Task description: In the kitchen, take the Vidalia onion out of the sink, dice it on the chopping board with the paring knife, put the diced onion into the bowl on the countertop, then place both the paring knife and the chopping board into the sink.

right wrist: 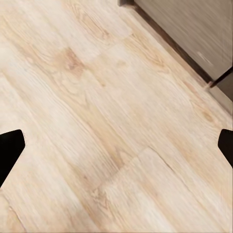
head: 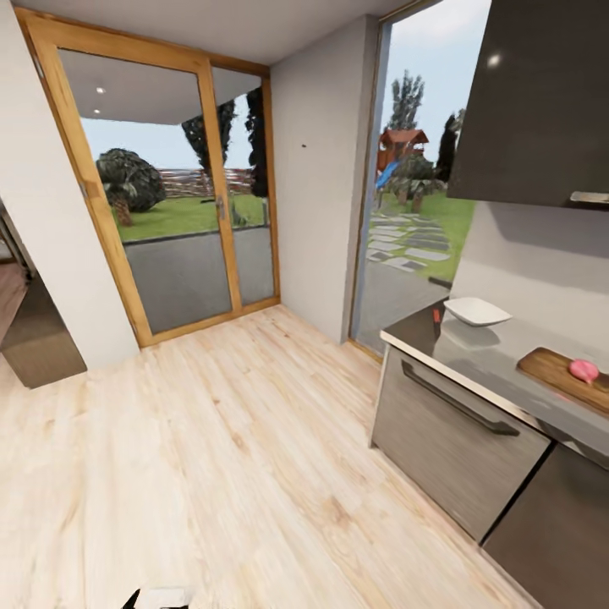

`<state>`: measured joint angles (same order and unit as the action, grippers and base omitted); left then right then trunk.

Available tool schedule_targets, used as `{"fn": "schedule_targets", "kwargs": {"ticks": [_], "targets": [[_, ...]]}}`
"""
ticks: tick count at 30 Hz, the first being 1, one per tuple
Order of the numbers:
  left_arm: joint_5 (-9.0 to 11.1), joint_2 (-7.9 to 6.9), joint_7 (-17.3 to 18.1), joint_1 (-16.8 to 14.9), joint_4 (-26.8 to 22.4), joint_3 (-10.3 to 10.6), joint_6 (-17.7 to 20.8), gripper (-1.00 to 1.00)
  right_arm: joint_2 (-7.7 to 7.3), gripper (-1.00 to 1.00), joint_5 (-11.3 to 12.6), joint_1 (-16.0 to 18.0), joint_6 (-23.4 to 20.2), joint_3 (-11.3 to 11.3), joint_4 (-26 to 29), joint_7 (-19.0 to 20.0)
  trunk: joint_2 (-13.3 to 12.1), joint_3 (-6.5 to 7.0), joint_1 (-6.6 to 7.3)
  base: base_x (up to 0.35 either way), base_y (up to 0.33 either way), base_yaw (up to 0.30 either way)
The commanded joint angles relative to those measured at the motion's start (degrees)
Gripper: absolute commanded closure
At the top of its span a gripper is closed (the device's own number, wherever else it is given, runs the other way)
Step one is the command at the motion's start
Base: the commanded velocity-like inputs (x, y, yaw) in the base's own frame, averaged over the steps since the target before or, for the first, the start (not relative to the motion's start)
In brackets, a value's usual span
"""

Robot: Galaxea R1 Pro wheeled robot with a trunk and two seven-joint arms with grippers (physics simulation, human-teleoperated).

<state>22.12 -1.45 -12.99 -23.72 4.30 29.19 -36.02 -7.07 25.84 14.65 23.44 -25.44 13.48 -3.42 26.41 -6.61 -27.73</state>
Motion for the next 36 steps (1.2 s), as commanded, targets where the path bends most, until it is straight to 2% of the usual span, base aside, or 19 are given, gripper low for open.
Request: {"fn": "schedule_targets", "kwargs": {"ticks": [1, 12, 18, 36], "targets": [[0.21, 0.05, -0.19, -0.09, 0.18, 0.47, -0.23, -1.0, -0.05, -1.0, 0.24, 0.03, 0.12, -0.49, 0.05, -0.36, 0.11, -0.12, -0.03, 0.0, 0.0, 0.278], [0.21, 0.05, -0.19, -0.08, 0.18, 0.49, -0.26, -1.0, -0.05, -1.0, 0.26, 0.03, 0.12, -0.49, -0.02, -0.36, 0.11, -0.12, -0.03, 0.0, 0.0, 0.265], [0.21, 0.13, -0.19, -0.07, 0.19, 0.52, -0.27, -1.0, -0.05, -1.0, 0.25, 0.03, 0.12, -0.49, -0.03, -0.36, 0.11, -0.12, -0.03, 0.108, 0.048, 0.031], [0.21, 0.06, -0.19, -0.07, 0.23, 0.51, -0.25, -1.0, -0.13, -1.0, 0.25, 0.03, 0.12, -0.49, -0.03, -0.36, 0.11, -0.12, -0.03, 0.281, 0.119, 0.001]]}}
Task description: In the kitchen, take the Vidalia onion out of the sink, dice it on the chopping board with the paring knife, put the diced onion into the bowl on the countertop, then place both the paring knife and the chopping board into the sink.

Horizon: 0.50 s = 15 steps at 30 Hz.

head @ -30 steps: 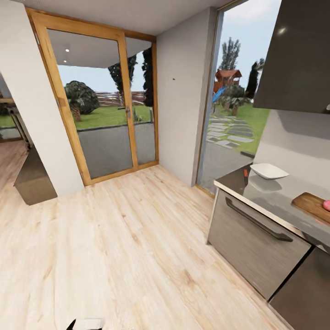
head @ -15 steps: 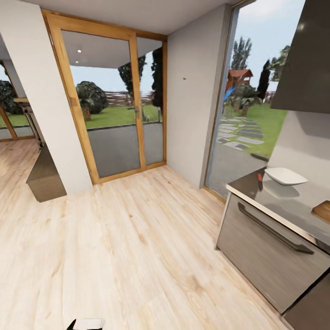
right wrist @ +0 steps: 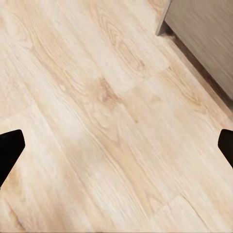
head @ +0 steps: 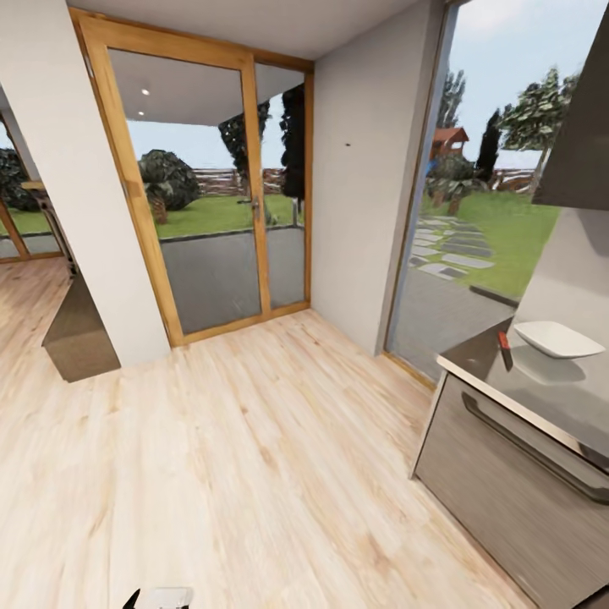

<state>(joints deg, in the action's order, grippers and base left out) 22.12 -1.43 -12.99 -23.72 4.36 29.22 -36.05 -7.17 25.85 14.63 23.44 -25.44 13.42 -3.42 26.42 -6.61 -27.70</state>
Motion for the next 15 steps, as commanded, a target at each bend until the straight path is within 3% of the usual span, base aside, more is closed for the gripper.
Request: {"fn": "schedule_targets", "kwargs": {"ticks": [1, 15], "targets": [[0.21, 0.03, -0.2, -0.08, 0.15, 0.49, -0.22, -1.0, -0.04, -1.0, 0.23, 0.04, 0.12, -0.49, 0.03, -0.36, 0.1, -0.11, -0.06, 0.294, 0.018, 0.0], [0.21, -0.04, -0.21, -0.08, 0.13, 0.43, -0.22, -1.0, -0.04, -1.0, 0.22, 0.04, 0.12, -0.48, 0.03, -0.36, 0.1, -0.11, -0.06, 0.308, -0.078, 0.0]]}}
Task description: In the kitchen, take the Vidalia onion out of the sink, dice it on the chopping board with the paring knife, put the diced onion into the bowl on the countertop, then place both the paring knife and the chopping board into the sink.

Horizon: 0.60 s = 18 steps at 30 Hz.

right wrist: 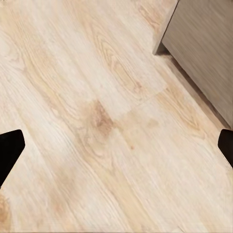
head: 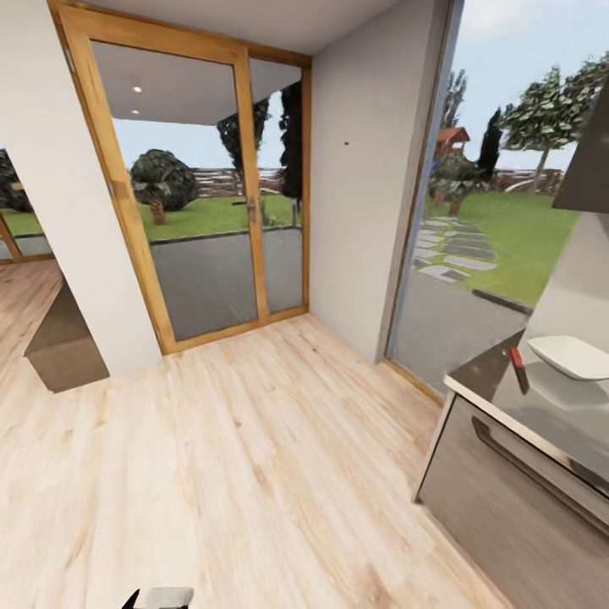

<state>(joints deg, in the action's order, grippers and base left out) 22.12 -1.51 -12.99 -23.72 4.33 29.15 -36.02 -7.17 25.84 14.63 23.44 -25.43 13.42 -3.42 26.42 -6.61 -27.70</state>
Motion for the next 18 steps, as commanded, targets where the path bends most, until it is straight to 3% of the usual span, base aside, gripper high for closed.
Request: {"fn": "schedule_targets", "kwargs": {"ticks": [1, 18], "targets": [[0.2, 0.03, -0.2, -0.07, 0.16, 0.5, -0.25, -1.0, -0.04, -1.0, 0.24, 0.04, 0.11, -0.49, 0.03, -0.36, 0.1, -0.11, -0.06, 0.316, -0.03, 0.0], [0.2, 0.02, -0.2, -0.09, 0.16, 0.5, -0.25, -1.0, -0.04, -1.0, 0.24, 0.04, 0.11, -0.5, 0.03, -0.36, 0.1, -0.11, -0.06, 0.319, -0.005, 0.0]]}}
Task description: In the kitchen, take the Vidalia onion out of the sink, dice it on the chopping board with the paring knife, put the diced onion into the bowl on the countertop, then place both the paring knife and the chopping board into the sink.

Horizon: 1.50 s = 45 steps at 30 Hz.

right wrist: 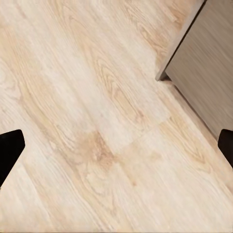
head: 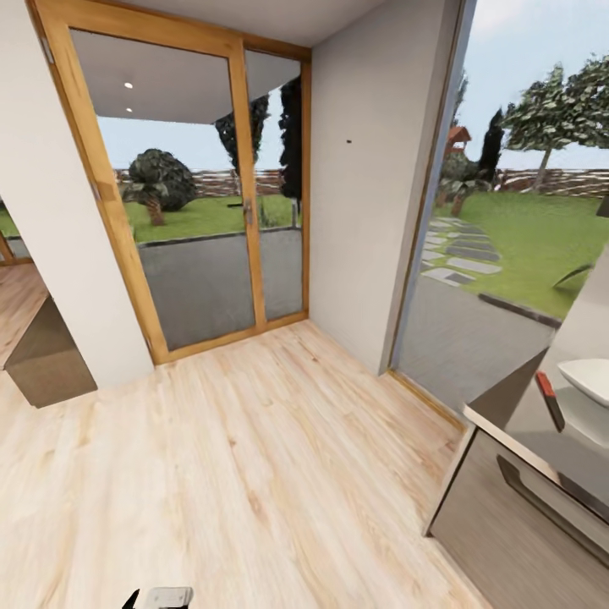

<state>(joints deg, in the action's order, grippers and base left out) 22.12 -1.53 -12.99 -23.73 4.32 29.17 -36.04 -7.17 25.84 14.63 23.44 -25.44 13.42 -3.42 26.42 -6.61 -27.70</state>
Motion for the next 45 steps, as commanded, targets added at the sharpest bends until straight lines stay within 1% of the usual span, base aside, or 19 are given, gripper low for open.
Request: {"fn": "schedule_targets", "kwargs": {"ticks": [1, 32, 45], "targets": [[0.2, 0.04, -0.21, -0.08, 0.17, 0.47, -0.24, -1.0, -0.04, -1.0, 0.21, 0.04, 0.11, -0.49, 0.03, -0.36, 0.1, -0.11, -0.06, 0.32, 0.0, 0.0], [0.2, 0.04, -0.2, -0.09, 0.17, 0.45, -0.23, -1.0, -0.04, -1.0, 0.22, 0.04, 0.11, -0.49, 0.03, -0.36, 0.1, -0.11, -0.06, 0.321, 0.0, 0.0], [0.2, 0.04, -0.2, -0.05, 0.17, 0.52, -0.25, -1.0, 0.0, -1.0, 0.2, 0.04, 0.11, -0.49, 0.03, -0.36, 0.1, -0.11, -0.06, 0.321, 0.056, 0.0]]}}
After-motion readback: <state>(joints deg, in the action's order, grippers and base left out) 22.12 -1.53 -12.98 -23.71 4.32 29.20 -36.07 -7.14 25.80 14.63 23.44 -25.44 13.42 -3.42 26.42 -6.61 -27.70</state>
